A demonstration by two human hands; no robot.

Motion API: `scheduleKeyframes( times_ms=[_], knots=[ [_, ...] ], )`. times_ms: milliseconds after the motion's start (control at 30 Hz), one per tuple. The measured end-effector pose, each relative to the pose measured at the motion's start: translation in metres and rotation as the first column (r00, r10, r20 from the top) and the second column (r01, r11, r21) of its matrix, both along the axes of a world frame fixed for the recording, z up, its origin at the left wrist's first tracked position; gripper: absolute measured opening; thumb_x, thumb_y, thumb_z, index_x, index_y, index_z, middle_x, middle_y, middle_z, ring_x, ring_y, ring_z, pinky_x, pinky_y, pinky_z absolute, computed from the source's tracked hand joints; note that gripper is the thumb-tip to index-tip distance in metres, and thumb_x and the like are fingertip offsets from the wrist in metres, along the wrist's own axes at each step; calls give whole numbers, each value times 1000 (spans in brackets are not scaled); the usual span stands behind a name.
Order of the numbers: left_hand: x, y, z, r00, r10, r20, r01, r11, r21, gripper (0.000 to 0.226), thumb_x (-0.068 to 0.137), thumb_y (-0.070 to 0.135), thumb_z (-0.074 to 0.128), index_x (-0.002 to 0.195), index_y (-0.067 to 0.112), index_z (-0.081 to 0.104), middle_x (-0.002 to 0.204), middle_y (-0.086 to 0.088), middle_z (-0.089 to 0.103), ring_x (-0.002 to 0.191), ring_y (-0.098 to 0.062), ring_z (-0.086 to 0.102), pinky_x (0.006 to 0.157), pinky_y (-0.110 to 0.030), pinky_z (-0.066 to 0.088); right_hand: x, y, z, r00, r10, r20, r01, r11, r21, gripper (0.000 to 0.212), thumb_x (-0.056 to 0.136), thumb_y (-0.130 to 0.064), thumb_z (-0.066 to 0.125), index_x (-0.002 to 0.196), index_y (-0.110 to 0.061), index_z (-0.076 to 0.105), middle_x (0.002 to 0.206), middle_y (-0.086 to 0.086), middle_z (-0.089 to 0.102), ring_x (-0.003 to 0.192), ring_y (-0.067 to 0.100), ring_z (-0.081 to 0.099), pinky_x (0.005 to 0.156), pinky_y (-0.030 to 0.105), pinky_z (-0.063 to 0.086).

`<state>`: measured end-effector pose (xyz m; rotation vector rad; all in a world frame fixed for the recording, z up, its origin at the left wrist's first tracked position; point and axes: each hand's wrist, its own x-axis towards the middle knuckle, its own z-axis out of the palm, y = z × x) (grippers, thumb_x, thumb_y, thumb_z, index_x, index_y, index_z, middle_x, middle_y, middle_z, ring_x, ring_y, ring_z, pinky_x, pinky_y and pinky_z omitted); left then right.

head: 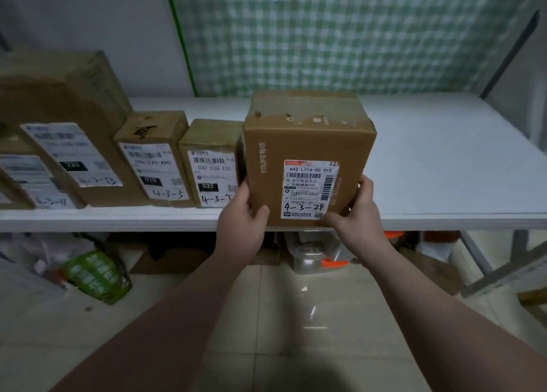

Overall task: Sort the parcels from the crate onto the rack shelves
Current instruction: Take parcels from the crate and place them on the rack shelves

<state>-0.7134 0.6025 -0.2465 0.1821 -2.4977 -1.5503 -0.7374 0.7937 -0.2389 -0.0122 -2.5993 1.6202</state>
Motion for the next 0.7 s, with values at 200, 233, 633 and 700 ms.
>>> scheduleKeyframes(
  times_ms=[200, 233, 633, 700],
  knots=[
    [-9, -9, -30, 987, 86, -134, -104, 985, -135, 45, 91, 29, 56, 135, 23, 48, 120, 5, 62, 110, -13, 58, 96, -36, 48, -7, -20, -28, 992, -83, -100, 78, 996, -52, 86, 82, -12, 71, 146, -27, 17, 126, -3, 56, 113, 20, 57, 94, 34, 47],
    [-8, -11, -34, 979, 134, -152, -161, 970, -181, 42, 91, 30, 57, 131, 18, 53, 117, 2, 61, 108, -15, 57, 94, -33, 47, -5, -24, -32, 985, -113, -132, 108, 993, -46, 87, 82, -13, 71, 148, -28, 15, 131, -3, 53, 118, 20, 54, 98, 35, 45],
    [7, -37, -73, 966, 130, -225, -249, 706, -663, 20, 70, 7, 66, 90, 5, 70, 83, -9, 64, 80, -30, 61, 61, -33, 50, 14, -79, -42, 930, -291, -226, 316, 945, 83, 136, 70, -34, 86, 151, -16, -21, 161, 12, -11, 149, 26, -7, 120, 37, 4],
    [6, -40, -72, 970, 115, -216, -236, 675, -699, 16, 68, 9, 65, 82, 6, 69, 77, -8, 62, 74, -29, 59, 57, -32, 48, 11, -82, -42, 927, -311, -209, 331, 941, 66, 137, 70, -31, 87, 151, -14, -22, 161, 14, -12, 149, 28, -7, 120, 35, 5]
  ],
)
